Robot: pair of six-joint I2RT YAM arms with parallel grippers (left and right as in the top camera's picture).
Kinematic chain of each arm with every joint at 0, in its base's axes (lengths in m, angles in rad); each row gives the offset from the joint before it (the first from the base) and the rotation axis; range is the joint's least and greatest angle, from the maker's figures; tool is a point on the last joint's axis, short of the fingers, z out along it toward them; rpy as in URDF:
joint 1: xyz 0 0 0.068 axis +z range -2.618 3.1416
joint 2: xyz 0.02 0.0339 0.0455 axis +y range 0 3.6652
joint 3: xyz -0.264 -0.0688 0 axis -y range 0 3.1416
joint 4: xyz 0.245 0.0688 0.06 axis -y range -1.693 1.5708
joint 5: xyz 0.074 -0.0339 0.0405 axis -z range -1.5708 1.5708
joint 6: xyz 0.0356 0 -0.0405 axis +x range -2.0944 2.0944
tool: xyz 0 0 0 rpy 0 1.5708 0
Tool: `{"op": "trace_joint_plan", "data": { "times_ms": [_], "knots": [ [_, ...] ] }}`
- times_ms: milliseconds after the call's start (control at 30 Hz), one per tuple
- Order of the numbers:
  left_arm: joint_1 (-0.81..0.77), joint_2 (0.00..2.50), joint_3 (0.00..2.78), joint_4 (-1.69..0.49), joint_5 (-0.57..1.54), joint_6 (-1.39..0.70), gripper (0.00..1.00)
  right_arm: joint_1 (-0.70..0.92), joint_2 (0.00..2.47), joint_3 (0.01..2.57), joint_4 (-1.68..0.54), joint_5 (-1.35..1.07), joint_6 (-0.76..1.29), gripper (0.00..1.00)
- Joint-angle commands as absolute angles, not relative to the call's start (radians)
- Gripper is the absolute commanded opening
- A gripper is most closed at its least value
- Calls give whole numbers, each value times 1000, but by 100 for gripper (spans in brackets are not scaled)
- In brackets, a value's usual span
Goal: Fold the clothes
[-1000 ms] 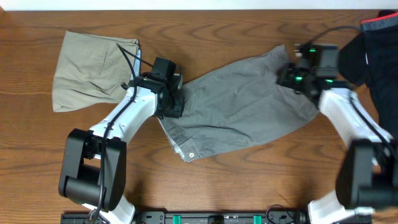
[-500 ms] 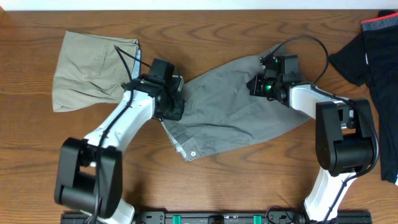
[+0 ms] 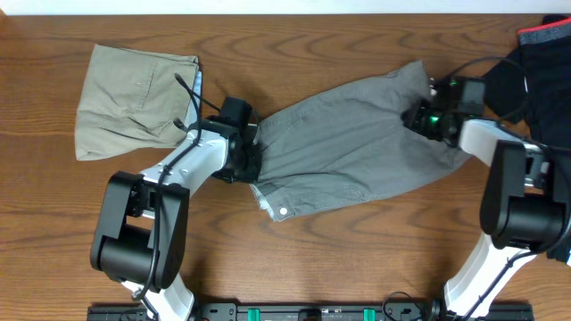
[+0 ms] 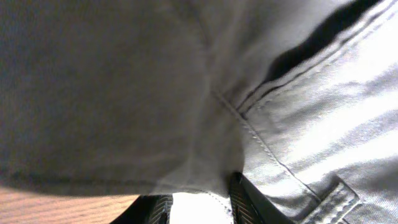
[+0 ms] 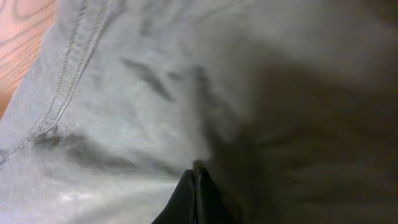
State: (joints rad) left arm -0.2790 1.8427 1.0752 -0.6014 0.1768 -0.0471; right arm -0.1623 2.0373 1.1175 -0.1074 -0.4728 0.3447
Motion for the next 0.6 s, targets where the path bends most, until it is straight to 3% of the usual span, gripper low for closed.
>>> {"op": "trace_joint_plan", "data": {
  "times_ms": [0, 300, 567],
  "knots": [
    [-226, 1875, 1097, -614, 77, -18, 32, -238, 2066, 1083, -167, -399, 298, 1],
    [-185, 1787, 1316, -716, 90, 15, 33, -318, 1899, 1083, -260, -643, 215, 2],
    [-240, 1745, 1369, -870, 462, -55, 33, -221, 1742, 1083, -393, -704, 201, 1]
  ]
}}
